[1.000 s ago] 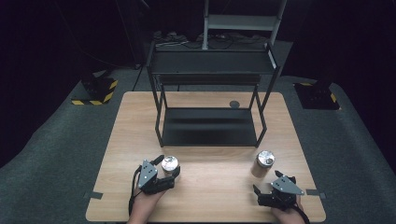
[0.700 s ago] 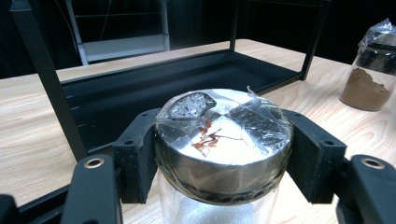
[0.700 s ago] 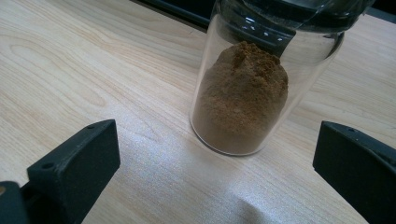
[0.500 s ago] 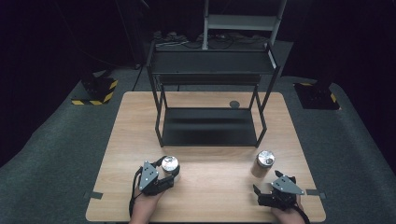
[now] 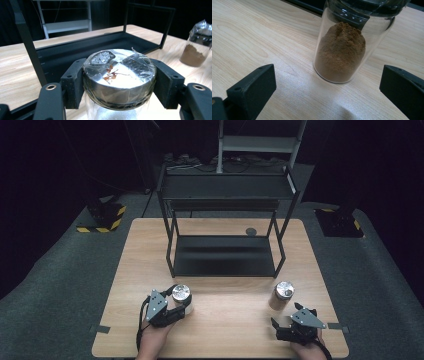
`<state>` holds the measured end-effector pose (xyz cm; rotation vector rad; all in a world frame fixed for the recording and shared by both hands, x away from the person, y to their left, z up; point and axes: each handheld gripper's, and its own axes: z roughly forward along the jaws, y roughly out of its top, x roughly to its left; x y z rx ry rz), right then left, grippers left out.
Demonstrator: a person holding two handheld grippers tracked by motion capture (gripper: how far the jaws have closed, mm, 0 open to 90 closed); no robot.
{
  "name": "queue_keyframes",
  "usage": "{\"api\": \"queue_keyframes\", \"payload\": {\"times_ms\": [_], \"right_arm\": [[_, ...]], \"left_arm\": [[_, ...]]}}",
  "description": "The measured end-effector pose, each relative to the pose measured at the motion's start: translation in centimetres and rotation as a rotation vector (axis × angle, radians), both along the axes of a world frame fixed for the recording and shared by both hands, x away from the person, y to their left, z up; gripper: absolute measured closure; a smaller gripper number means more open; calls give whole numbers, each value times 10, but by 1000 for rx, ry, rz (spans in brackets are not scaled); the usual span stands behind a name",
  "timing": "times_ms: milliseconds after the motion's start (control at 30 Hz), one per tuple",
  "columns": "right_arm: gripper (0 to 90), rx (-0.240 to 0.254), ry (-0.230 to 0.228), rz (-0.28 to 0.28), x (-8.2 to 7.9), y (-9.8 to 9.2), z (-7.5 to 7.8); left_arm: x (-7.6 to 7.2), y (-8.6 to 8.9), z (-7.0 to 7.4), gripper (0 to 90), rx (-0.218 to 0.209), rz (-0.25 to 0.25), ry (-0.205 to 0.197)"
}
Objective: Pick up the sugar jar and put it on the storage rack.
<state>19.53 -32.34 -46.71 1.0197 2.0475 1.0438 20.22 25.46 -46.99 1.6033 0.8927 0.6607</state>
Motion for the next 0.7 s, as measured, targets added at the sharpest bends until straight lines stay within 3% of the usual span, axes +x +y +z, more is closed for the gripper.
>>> {"api": "queue_keyframes", "payload": {"times_ms": [700], "right_arm": [[0,3,2,3,0,-1,0]], "left_arm": [[13,0,35,344,1,0,-53]]}}
